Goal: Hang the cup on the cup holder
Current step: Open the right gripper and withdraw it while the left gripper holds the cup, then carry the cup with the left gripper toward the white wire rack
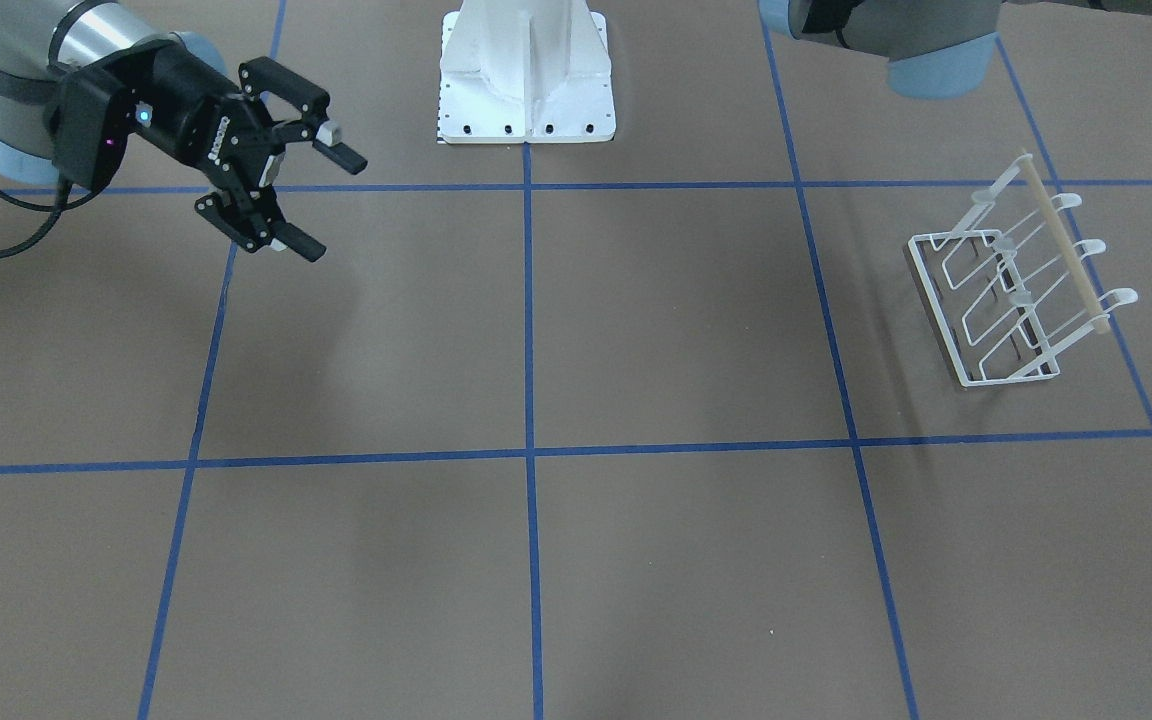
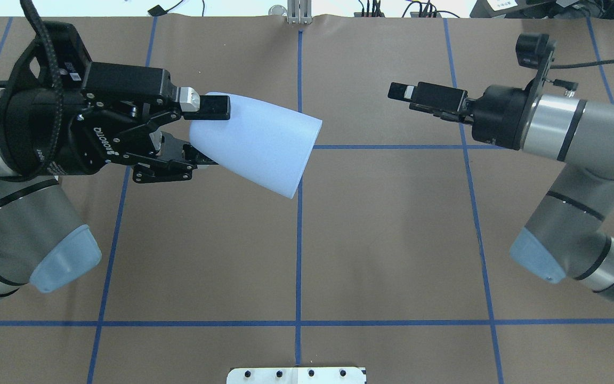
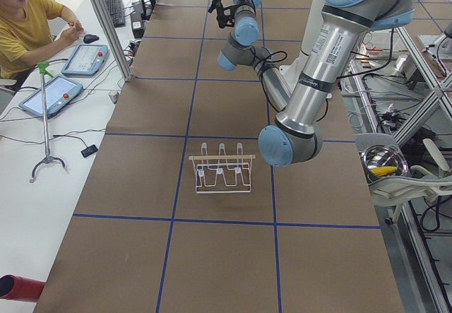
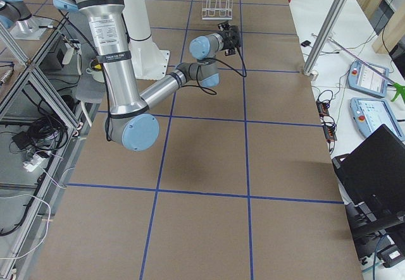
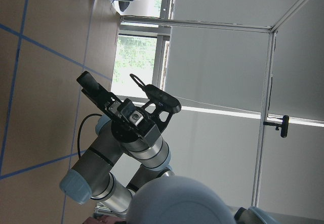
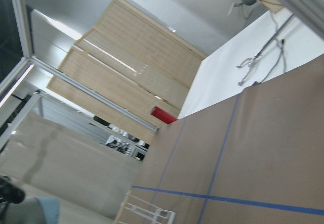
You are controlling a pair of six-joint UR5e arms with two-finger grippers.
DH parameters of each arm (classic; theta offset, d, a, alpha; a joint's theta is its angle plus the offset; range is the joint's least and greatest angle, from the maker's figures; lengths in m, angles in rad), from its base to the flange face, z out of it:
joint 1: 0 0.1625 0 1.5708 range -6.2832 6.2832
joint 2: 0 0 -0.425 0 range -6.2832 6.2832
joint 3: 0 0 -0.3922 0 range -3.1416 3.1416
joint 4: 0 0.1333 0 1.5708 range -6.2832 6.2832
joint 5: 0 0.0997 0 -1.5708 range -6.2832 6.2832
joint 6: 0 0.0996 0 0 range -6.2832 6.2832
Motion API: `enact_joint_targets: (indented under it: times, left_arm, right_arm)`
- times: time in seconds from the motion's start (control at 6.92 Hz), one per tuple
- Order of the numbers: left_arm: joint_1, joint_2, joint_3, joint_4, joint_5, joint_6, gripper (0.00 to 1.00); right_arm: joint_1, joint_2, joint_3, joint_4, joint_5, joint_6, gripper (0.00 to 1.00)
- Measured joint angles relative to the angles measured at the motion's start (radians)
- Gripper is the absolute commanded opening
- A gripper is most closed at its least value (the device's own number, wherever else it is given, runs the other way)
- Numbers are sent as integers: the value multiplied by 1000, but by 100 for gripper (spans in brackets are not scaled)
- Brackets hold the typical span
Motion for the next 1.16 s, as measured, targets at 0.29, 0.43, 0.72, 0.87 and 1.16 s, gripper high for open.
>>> enact_joint_targets:
  times: [0.29, 0.43, 0.72, 0.87, 1.16]
  left_arm:
    - [-5, 10, 7, 13, 15, 61, 27]
    - [-8, 28, 11, 23, 24, 117, 27]
    - [-44, 52, 11, 94, 25, 214, 25]
    - [-79, 55, 10, 154, 5, 259, 25]
    - [-192, 56, 10, 296, -117, 369, 24]
  right_arm:
    - [187, -34, -5, -275, 221, -199, 100]
    - [259, -61, -10, -386, 292, -326, 100]
    - [392, -144, -46, -545, 375, -654, 100]
    - [454, -181, -80, -593, 408, -813, 100]
    - [561, -239, -144, -699, 454, -1097, 100]
